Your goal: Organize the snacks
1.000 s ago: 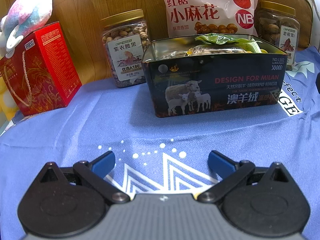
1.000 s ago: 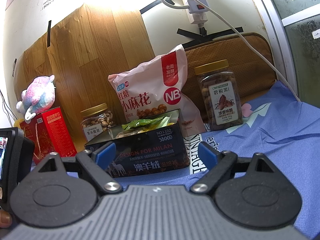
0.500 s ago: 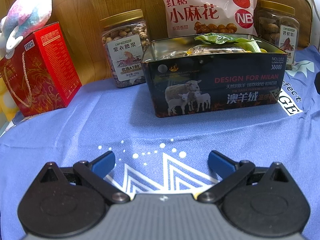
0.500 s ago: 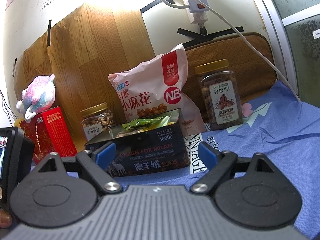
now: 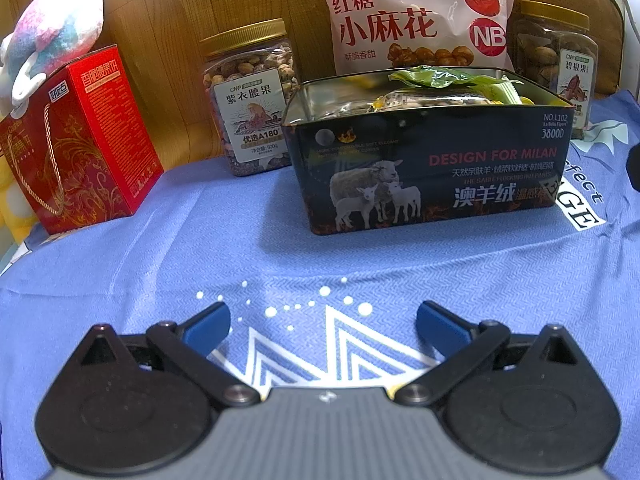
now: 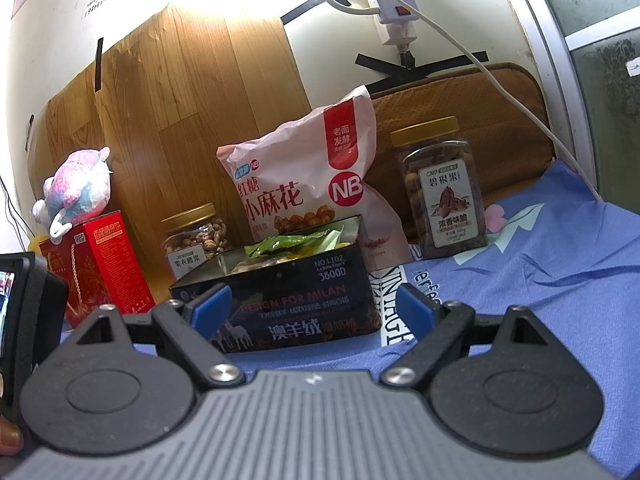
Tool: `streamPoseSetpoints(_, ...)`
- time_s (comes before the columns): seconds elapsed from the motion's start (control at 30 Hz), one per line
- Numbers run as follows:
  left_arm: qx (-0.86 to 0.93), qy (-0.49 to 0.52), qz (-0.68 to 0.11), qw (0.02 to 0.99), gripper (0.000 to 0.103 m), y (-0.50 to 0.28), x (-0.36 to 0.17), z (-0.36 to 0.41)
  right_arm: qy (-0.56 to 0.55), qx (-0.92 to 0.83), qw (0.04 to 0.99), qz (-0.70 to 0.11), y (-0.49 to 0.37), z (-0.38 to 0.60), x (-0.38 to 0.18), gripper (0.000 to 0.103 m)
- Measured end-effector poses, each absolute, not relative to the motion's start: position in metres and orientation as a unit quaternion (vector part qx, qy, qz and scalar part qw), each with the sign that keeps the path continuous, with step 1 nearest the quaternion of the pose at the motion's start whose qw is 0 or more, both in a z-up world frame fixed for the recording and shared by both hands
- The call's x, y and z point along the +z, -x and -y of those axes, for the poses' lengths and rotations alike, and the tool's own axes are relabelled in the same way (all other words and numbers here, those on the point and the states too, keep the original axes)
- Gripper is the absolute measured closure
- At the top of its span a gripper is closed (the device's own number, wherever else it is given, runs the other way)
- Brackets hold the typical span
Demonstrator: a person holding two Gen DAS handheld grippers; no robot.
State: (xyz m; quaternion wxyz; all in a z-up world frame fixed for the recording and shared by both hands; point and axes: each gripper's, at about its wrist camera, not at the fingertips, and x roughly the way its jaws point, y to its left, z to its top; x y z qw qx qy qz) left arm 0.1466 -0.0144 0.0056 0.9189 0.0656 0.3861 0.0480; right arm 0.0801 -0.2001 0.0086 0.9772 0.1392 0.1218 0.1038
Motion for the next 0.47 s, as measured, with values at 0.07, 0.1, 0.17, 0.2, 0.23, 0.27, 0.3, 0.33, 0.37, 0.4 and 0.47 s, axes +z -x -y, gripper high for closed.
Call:
streamPoseSetpoints(0.07, 0.048, -0.066, -0.386, 0.919, 0.0, -0.1466, 0.0056, 0.0144, -0.139, 0.104, 0.977, -0.122, -0.0803, 0.2003, 0.0086, 0.012)
streamPoseSetpoints(0.1, 0.048, -0.066, -0.386, 0.919, 0.0, -0.1465, 0.0056, 0.0143, -0.139, 0.104, 0.977, -0.122, -0.0803, 0.2003, 0.0086, 0.012)
streamPoseSetpoints(0.17, 0.048, -0.066, -0.386, 0.919, 0.0, -0.1464, 0.0056, 0.0139, -0.139, 0.104, 0.977, -0.122, -0.0803, 0.2002, 0.0086, 0.012)
streamPoseSetpoints(0.2, 0.048, -0.066, -0.386, 0.919, 0.0, -0.1467, 0.0057, 0.0142, -0.139, 0.104, 0.977, -0.122, -0.0803, 0.2003, 0.0086, 0.012)
streamPoseSetpoints(0.23, 0.048, -0.065, -0.386, 0.919, 0.0, -0.1468, 0.0057, 0.0142, -0.139, 0.104, 0.977, -0.122, -0.0804, 0.2003, 0.0086, 0.012)
streamPoseSetpoints(0.27, 0.046, -0.064, -0.386, 0.919, 0.0, -0.1469, 0.0057, 0.0144, -0.139, 0.104, 0.977, -0.122, -0.0804, 0.2003, 0.0086, 0.012)
streamPoseSetpoints(0.3, 0.043, -0.063, -0.386, 0.919, 0.0, -0.1464, 0.0058, 0.0142, -0.139, 0.104, 0.977, -0.122, -0.0804, 0.2003, 0.0086, 0.012)
streamPoseSetpoints(0.33, 0.038, -0.061, -0.385, 0.92, 0.0, -0.1459, 0.0061, 0.0143, -0.139, 0.104, 0.977, -0.122, -0.0804, 0.2003, 0.0086, 0.012)
streamPoseSetpoints(0.37, 0.033, -0.059, -0.384, 0.921, 0.0, -0.145, 0.0068, 0.0145, -0.139, 0.104, 0.977, -0.122, -0.0804, 0.2003, 0.0086, 0.012)
streamPoseSetpoints(0.4, 0.028, -0.056, -0.381, 0.922, 0.0, -0.144, 0.0077, 0.0147, -0.139, 0.104, 0.977, -0.122, -0.0804, 0.2003, 0.0086, 0.012)
streamPoseSetpoints(0.47, 0.02, -0.049, -0.376, 0.925, 0.0, -0.1425, 0.01, 0.0145, -0.139, 0.104, 0.977, -0.122, -0.0804, 0.2002, 0.0086, 0.012)
